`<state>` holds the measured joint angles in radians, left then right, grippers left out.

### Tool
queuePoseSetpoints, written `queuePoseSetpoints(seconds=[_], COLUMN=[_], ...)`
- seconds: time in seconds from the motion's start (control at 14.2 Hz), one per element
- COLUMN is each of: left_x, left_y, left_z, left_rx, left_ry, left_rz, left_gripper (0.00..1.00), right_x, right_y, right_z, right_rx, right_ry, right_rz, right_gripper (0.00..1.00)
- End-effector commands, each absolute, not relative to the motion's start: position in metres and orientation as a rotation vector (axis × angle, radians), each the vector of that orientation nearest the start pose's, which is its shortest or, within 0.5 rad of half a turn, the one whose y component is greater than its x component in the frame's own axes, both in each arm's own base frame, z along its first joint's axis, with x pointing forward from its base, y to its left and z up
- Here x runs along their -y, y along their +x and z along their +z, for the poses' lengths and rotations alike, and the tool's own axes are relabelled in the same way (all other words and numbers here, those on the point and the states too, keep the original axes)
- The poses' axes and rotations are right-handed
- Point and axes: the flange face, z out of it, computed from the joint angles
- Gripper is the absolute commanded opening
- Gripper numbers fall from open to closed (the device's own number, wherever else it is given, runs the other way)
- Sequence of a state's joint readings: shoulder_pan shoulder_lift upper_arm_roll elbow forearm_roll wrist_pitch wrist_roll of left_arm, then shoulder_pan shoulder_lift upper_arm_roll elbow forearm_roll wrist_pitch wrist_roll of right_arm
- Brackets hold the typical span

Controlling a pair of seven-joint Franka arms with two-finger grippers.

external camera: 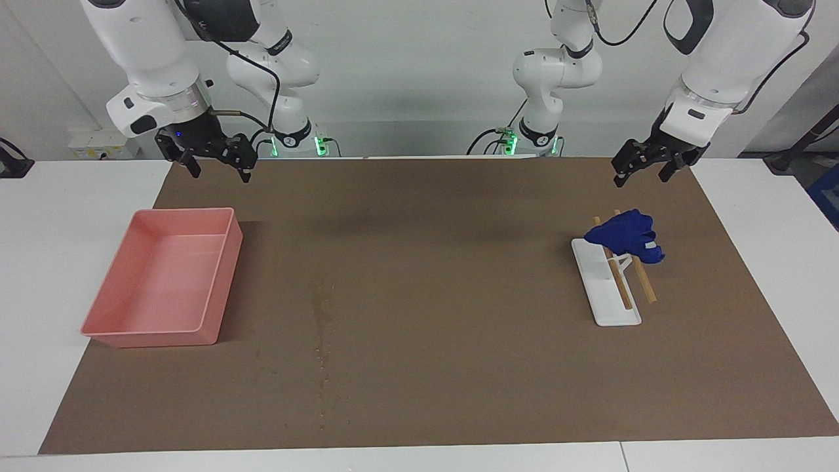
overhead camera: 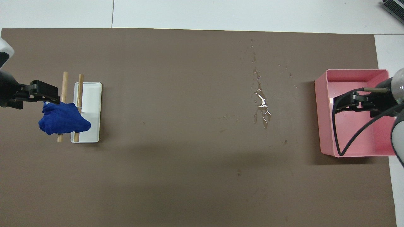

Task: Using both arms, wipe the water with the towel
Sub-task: 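Lower the left gripper onto the blue cloth on the white tray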

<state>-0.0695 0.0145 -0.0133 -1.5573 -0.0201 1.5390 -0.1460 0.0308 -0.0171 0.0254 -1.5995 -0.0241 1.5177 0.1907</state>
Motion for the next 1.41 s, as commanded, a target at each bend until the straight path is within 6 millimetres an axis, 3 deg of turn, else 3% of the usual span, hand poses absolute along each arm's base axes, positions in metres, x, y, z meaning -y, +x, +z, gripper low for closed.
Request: queuePoseSetpoints(seconds=[0.0,0.42,0.63,0.77,0.99,1.13,1.34], left_x=[0.047,0.041,0.048,0.048,0.032,0.006,-0.006], left_y=[0.546,0.546,0.543,0.537,0.541,0.541,0.523], left_z=[0.620,0.622,0.629,0.627,0.628,0.617,0.582], left_rx=[0.099,0.116,0.147,0.298,0.680,0.827,0.782], left_ry=[-3.158,-3.157,-3.155,-3.141,-3.090,-3.058,-3.025], left_rz=[0.032,0.027,0.016,0.051,-0.010,-0.049,-0.115], left_gripper=[1.00,1.00,1.00,1.00,1.00,1.00,1.00], right_x=[-0.025,-0.024,-0.024,-0.024,-0.024,-0.024,-0.024], right_y=[0.538,0.538,0.538,0.538,0.538,0.538,0.538], right_z=[0.617,0.617,0.617,0.617,0.617,0.617,0.617], right_rx=[-0.206,-0.210,-0.210,-0.210,-0.210,-0.210,-0.210], right_ry=[-3.168,-3.168,-3.168,-3.168,-3.168,-3.168,-3.168], right_rz=[0.104,0.104,0.106,0.104,0.104,0.104,0.104], right_gripper=[1.00,1.00,1.00,1.00,1.00,1.00,1.00])
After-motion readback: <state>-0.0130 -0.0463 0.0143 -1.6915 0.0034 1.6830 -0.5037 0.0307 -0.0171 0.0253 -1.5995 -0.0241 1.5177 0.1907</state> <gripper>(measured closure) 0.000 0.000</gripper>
